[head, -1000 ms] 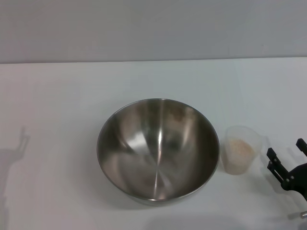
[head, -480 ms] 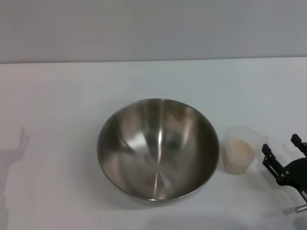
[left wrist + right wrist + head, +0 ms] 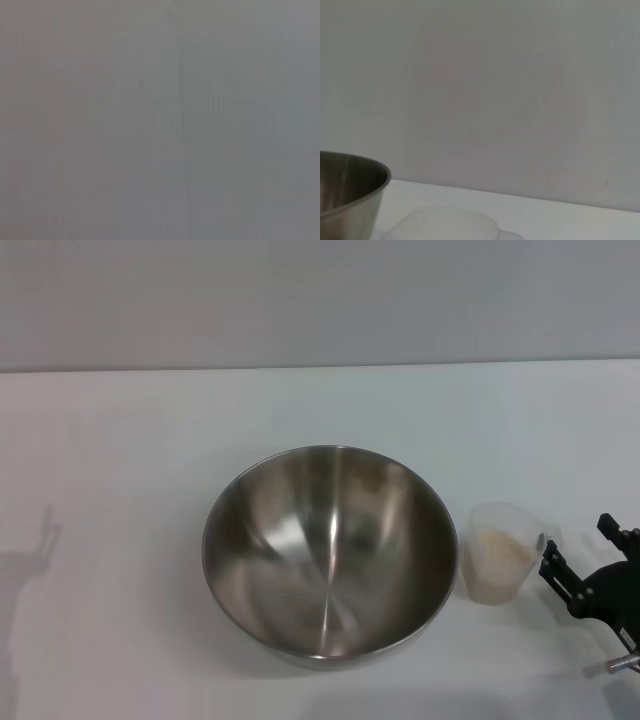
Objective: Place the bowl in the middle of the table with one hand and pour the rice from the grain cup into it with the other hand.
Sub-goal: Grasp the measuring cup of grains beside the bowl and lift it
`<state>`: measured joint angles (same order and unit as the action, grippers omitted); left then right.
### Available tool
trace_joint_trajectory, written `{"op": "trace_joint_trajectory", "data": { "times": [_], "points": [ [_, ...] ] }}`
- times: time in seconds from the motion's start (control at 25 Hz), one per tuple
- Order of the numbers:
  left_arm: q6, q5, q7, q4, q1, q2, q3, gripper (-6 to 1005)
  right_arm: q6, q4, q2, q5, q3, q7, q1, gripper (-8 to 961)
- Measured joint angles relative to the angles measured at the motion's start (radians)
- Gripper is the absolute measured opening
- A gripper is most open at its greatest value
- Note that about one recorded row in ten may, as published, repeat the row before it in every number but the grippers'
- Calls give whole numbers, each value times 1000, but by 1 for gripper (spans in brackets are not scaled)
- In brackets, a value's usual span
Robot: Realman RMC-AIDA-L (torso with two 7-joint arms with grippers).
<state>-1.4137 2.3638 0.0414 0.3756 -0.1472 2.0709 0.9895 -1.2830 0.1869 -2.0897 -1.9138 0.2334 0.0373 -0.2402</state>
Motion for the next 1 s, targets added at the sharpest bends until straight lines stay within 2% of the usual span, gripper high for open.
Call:
{"op": "trace_joint_trajectory", "data": {
  "times": [0.44,0.64,1.0],
  "points": [
    [6,0,-5,-14,-1,1,0,829,2,1,0,1,-2,6,-12,761],
    [7,0,-5,-14,0,2,-2,829,7,2,0,1,-3,5,-16,603],
    [7,0,-5,-14,0,2,-2,829,14,13,0,1,0,0,-26,390]
  ]
}}
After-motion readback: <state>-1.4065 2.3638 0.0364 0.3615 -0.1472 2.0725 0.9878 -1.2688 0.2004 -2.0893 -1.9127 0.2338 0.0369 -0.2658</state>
